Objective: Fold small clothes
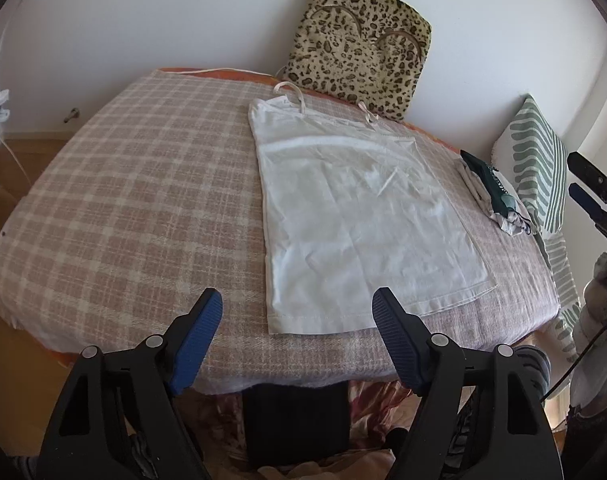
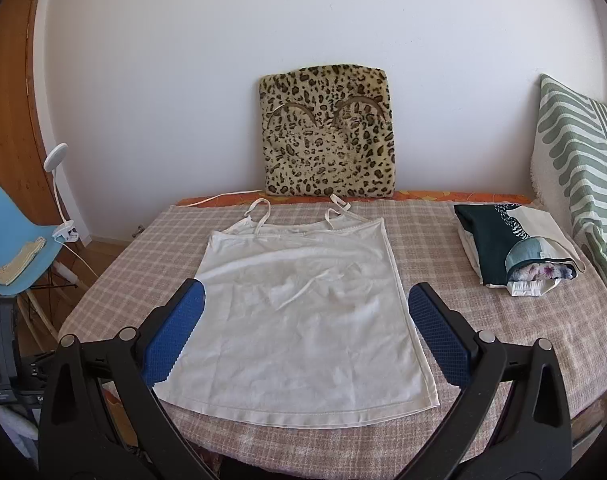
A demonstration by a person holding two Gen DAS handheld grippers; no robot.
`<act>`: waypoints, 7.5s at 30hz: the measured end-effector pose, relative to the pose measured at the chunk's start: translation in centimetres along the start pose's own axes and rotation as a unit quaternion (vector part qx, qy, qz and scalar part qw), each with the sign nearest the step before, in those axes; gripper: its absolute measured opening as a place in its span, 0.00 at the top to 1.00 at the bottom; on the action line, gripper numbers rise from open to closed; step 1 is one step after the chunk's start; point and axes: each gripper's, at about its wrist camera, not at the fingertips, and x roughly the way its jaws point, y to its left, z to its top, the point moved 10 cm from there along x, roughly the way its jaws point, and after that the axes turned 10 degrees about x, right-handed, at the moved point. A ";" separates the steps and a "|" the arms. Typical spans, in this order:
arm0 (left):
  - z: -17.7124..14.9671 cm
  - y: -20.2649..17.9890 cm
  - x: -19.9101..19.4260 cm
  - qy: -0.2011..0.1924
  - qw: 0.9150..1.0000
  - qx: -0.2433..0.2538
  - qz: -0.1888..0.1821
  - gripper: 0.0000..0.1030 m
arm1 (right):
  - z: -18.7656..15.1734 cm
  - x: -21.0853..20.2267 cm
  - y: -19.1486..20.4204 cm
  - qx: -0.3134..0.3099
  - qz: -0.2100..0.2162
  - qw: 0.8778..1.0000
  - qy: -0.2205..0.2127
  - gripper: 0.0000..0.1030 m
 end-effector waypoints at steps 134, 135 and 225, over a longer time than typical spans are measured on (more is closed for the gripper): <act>4.3 -9.6 7.4 0.002 0.977 0.203 -0.070 0.64 | -2.0 15.4 -6.4 0.088 -0.022 0.981 0.170 0.68; 4.2 -10.3 7.5 0.003 0.975 0.208 -0.075 0.64 | -1.9 14.8 -7.4 0.094 -0.027 0.982 0.164 0.68; 30.7 -15.7 31.0 0.043 0.990 0.127 -0.048 0.95 | -13.0 7.1 -7.1 0.050 0.003 0.985 0.165 0.94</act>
